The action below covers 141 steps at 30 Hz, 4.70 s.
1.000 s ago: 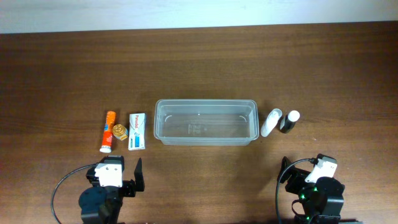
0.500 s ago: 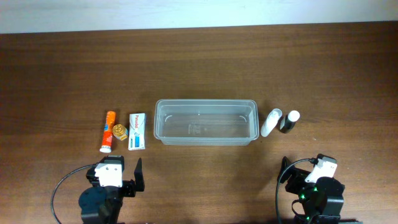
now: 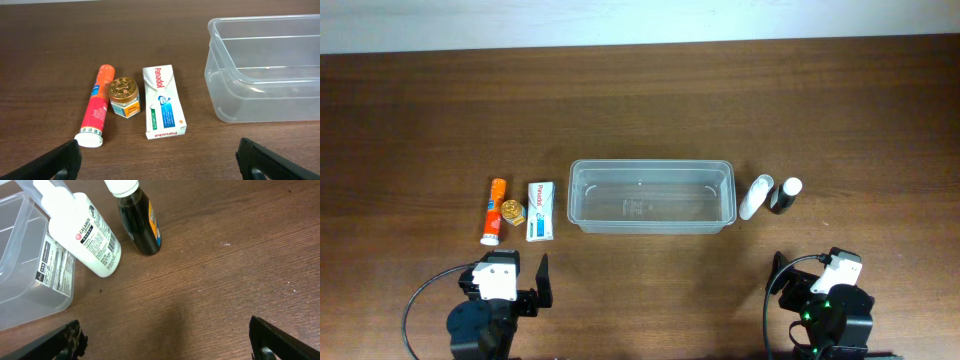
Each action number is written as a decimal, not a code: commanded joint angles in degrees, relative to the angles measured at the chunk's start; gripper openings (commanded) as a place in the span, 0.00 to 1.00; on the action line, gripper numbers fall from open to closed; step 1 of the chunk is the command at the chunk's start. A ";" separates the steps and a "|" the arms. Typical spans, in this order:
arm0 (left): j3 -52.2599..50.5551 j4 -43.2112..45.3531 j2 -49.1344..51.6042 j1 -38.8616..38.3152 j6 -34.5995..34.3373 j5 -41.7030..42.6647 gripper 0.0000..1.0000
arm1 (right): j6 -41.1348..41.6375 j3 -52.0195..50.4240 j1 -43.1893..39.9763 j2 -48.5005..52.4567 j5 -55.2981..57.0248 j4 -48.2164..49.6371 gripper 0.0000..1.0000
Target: Pack container
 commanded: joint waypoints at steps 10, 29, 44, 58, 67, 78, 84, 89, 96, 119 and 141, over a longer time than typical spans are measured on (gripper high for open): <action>-0.44 0.31 -0.66 0.24 0.66 1.03 1.00 | -0.42 -0.48 0.35 -0.48 0.37 1.20 0.98; -0.44 0.31 -0.66 0.24 0.68 1.01 1.00 | 0.72 24.17 0.35 17.81 -17.88 12.20 0.98; -0.44 0.31 -0.66 0.24 0.68 1.03 1.00 | -3.37 70.79 0.48 64.48 -17.38 -16.79 0.97; -0.44 0.31 -0.66 0.24 0.68 1.01 1.00 | 3.34 71.04 10.82 89.96 1.53 -22.01 0.78; -0.44 0.31 -0.66 0.24 0.68 1.03 1.00 | 4.61 71.01 11.10 97.35 -0.52 -22.03 0.56; -0.44 0.31 -0.66 0.24 0.68 1.01 1.00 | 4.90 71.01 13.42 97.94 -0.22 -21.97 0.38; -0.44 0.31 -0.66 0.24 0.68 1.03 1.00 | 5.49 71.12 13.42 97.61 0.44 -22.08 0.23; -0.44 0.31 -0.66 0.24 0.68 1.01 1.00 | 5.49 75.47 13.42 95.67 1.79 -25.86 0.18; -0.44 0.31 -0.66 0.24 0.68 1.03 1.00 | 4.39 92.48 17.07 90.97 3.37 -36.48 0.10; -0.44 0.31 -0.66 0.24 0.68 1.01 1.00 | 6.69 71.10 29.64 94.82 3.23 -19.67 0.05; -0.44 0.31 -0.66 0.24 0.68 1.03 1.00 | -2.73 86.16 27.04 90.51 4.42 -31.10 0.63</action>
